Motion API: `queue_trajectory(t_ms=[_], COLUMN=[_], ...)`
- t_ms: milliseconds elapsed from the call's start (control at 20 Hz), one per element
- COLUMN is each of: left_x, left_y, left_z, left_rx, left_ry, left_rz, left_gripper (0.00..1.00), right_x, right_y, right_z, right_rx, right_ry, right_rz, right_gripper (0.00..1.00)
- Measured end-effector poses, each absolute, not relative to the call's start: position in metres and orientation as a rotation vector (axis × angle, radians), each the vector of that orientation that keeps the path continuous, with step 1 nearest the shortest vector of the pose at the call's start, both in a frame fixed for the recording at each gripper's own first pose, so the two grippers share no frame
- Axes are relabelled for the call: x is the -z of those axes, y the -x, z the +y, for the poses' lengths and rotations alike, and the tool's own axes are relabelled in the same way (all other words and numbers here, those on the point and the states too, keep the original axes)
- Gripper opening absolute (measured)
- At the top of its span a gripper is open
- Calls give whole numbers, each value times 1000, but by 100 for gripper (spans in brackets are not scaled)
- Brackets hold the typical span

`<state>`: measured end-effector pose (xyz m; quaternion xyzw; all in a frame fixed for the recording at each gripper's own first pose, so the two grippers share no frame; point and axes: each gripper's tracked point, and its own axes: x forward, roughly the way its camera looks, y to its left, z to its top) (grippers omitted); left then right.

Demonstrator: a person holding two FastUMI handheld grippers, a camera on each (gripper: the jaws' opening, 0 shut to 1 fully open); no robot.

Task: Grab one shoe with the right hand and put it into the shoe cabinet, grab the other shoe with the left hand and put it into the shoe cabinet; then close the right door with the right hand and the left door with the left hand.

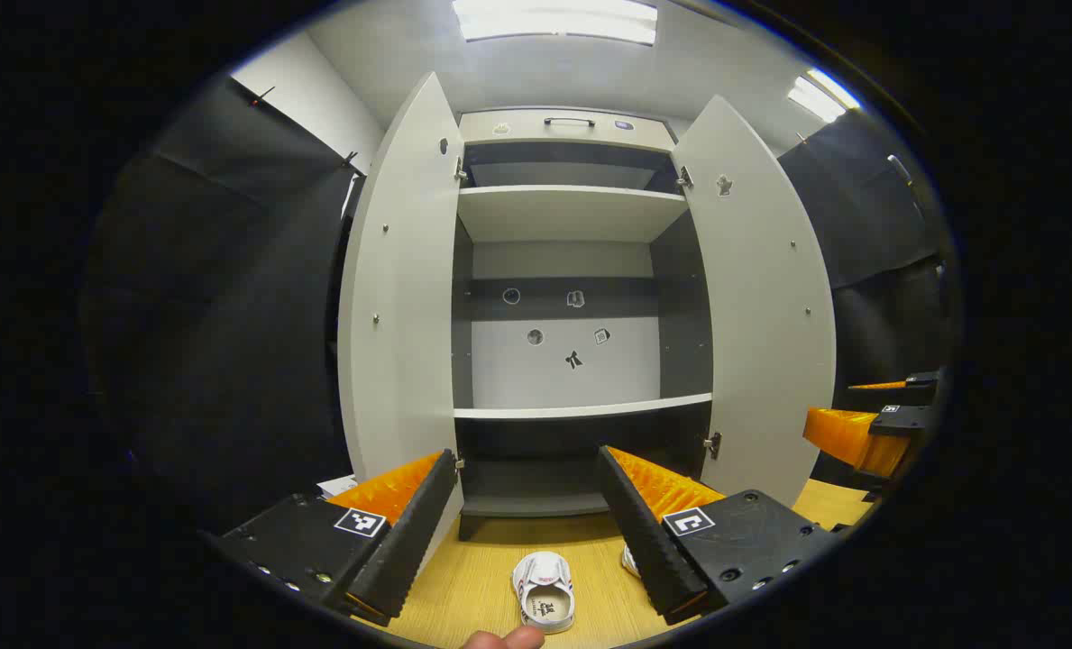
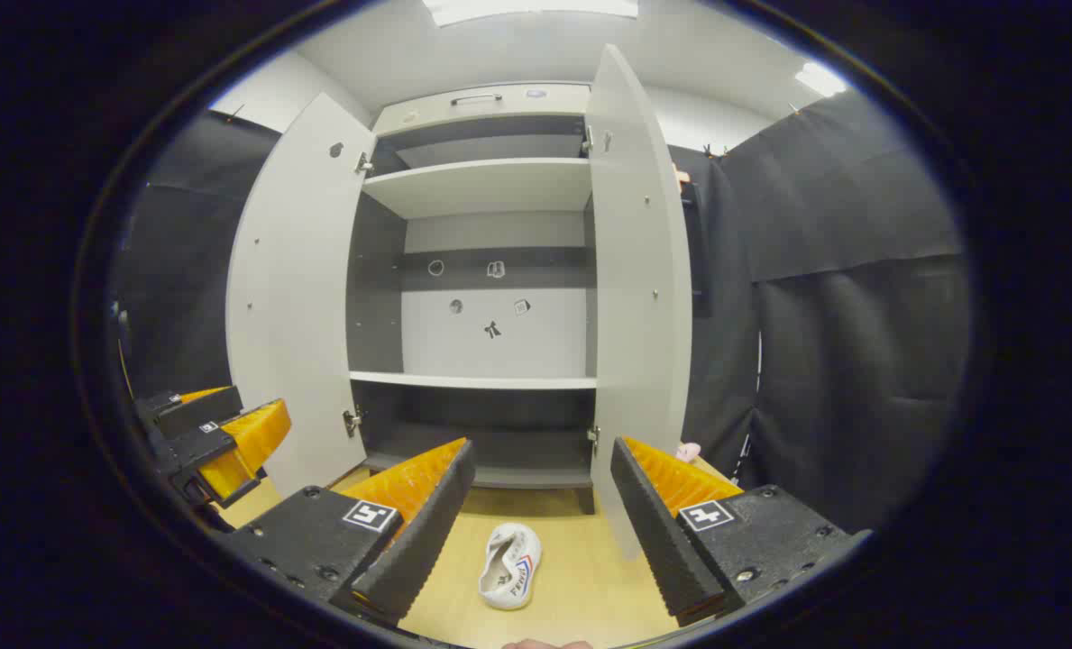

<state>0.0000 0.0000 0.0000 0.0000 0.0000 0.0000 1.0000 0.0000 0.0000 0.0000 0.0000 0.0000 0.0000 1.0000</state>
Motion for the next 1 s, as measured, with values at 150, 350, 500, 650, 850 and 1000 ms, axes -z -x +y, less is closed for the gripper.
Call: queue_trajectory(t_ms=[150, 350, 500, 650, 850, 1000], left_x=[-2, -3, -5, -6, -6, -4], left_y=[1, 1, 2, 3, 3, 2], left_z=[4, 5, 3, 2, 3, 6], left_rx=[3, 5, 10, 15, 17, 14], left_ry=[-2, -3, -5, -7, -6, -1], left_rz=[-7, -10, -15, -18, -20, -15], left_gripper=[95, 95, 95, 95, 95, 95], right_x=[-1, -2, -3, -2, -1, 0], right_y=[2, 4, 5, 4, 4, 4], right_z=[1, -1, -2, 1, 5, 6], right_rx=[8, 15, 18, 11, 5, 6], right_ry=[-3, -1, -3, -4, 1, 5], right_rz=[-2, -2, -4, -2, 0, 1], right_gripper=[99, 99, 99, 99, 97, 99])
